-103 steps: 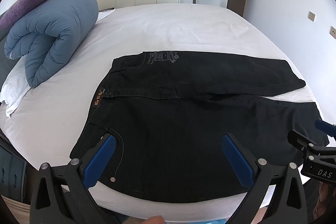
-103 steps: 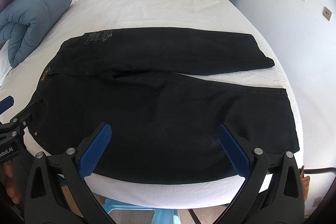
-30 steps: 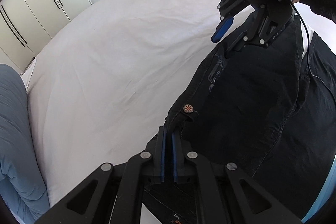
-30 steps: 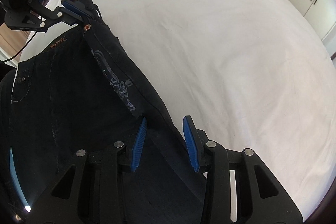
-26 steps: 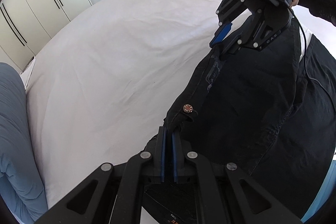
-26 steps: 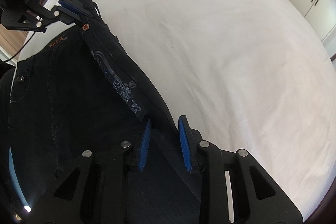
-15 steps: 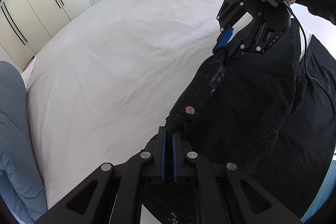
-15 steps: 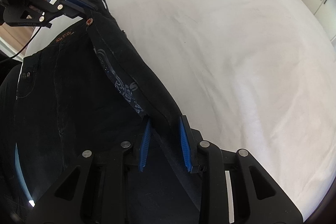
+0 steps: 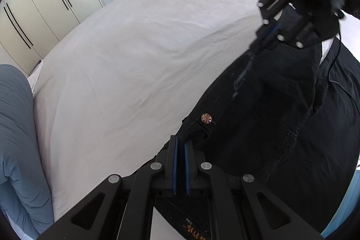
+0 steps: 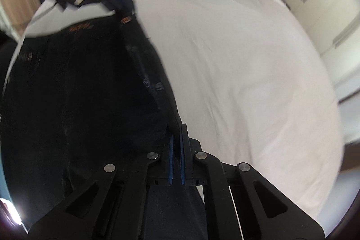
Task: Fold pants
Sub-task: 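Lift the jeans by the waistband with both grippers, hanging the legs down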
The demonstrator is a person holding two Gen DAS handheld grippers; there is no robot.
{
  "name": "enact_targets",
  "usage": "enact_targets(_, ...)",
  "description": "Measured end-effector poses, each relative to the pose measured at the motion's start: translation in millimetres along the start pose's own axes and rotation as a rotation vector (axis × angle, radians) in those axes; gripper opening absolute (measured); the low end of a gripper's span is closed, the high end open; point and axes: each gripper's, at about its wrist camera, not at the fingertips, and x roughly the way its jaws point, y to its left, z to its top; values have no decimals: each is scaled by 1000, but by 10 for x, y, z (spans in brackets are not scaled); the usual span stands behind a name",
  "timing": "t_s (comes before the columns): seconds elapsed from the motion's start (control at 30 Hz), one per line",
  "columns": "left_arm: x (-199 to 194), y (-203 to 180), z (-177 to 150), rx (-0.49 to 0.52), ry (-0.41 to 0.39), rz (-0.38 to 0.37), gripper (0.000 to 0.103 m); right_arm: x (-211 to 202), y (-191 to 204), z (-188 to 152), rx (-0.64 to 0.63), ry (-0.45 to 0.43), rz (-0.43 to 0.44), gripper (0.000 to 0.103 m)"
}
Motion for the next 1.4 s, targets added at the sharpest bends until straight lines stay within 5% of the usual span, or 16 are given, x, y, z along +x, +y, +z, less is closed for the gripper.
enact_targets(0.2,-209,-424,-223,127,11,69,5,-172,1060,-69,-471,79,-280,3)
enact_targets(0.43,-381,-1265,-707,360,46,156,5,-215,1976,-384,-735,139,-363,2)
enact_targets(0.63,-395,-1945,-1163,573,104,213,5,-248,2583,-594,-815,159,-358,2)
enact_targets(1.13,-490,-2232,-1699,621,173,186,5,-604,3471,-841,-842,124,-291,2)
enact_targets(1.4,-569,-2264,-1765,606,173,186,5,-726,3502,-890,-753,120,-277,2)
